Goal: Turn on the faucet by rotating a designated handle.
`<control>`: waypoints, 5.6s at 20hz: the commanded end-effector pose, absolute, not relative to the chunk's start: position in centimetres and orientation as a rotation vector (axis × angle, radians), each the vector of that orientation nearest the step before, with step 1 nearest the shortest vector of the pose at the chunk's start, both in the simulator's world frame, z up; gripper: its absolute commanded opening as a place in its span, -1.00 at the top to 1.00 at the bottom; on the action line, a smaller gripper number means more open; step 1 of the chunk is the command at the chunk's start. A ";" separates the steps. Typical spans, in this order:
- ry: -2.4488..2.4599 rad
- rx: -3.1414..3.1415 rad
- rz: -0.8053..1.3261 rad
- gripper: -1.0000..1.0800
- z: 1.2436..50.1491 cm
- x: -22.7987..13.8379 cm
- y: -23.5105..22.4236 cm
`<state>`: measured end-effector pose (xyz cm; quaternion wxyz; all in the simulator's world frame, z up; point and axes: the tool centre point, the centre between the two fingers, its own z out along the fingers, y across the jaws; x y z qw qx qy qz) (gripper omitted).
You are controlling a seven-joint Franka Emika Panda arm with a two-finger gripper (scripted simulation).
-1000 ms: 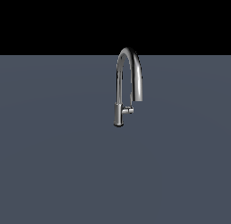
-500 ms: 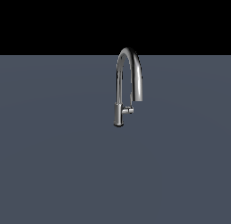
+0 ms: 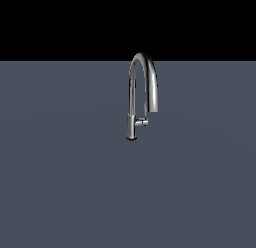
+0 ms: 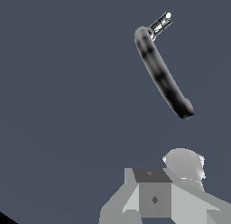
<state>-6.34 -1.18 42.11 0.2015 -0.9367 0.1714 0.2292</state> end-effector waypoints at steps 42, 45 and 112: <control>1.030 -1.547 1.313 1.00 17.0 7.4 -5.8; 1.054 -1.479 1.339 1.00 15.3 7.5 -5.7; 1.086 -1.379 1.373 1.00 6.6 -2.6 -7.8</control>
